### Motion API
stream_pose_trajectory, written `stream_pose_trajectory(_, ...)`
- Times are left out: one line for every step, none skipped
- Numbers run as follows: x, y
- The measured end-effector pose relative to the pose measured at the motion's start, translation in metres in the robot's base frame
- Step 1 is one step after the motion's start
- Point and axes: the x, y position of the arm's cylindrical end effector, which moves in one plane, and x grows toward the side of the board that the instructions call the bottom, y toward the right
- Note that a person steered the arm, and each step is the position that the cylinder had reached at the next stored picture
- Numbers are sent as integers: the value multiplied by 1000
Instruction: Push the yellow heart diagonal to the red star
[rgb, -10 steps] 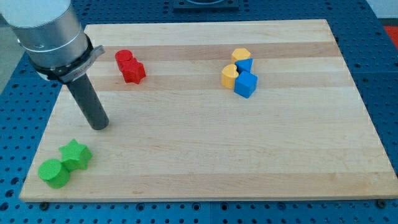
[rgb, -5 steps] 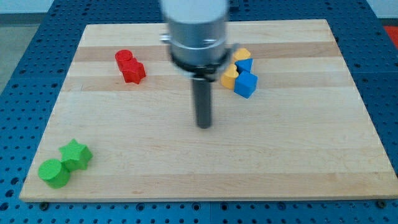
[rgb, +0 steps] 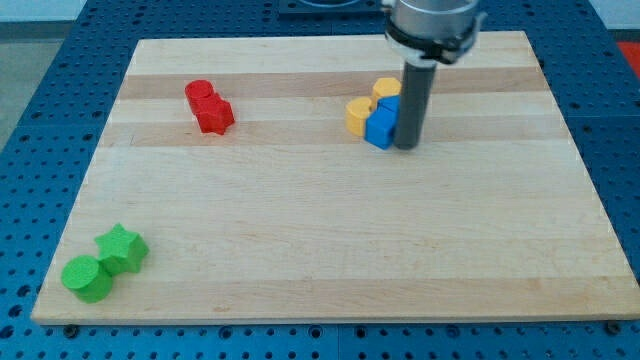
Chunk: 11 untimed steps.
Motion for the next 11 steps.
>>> stream_pose_trajectory(-36, -14)
stream_pose_trajectory(-63, -23)
stream_pose_trajectory(-77, -25)
stream_pose_trajectory(-77, -25)
stream_pose_trajectory(-77, -36)
stream_pose_trajectory(-76, -68)
stream_pose_trajectory(-55, -84)
stream_pose_trajectory(-10, -88)
stream_pose_trajectory(34, -88)
stream_pose_trajectory(26, -95)
stream_pose_trajectory(-29, -129)
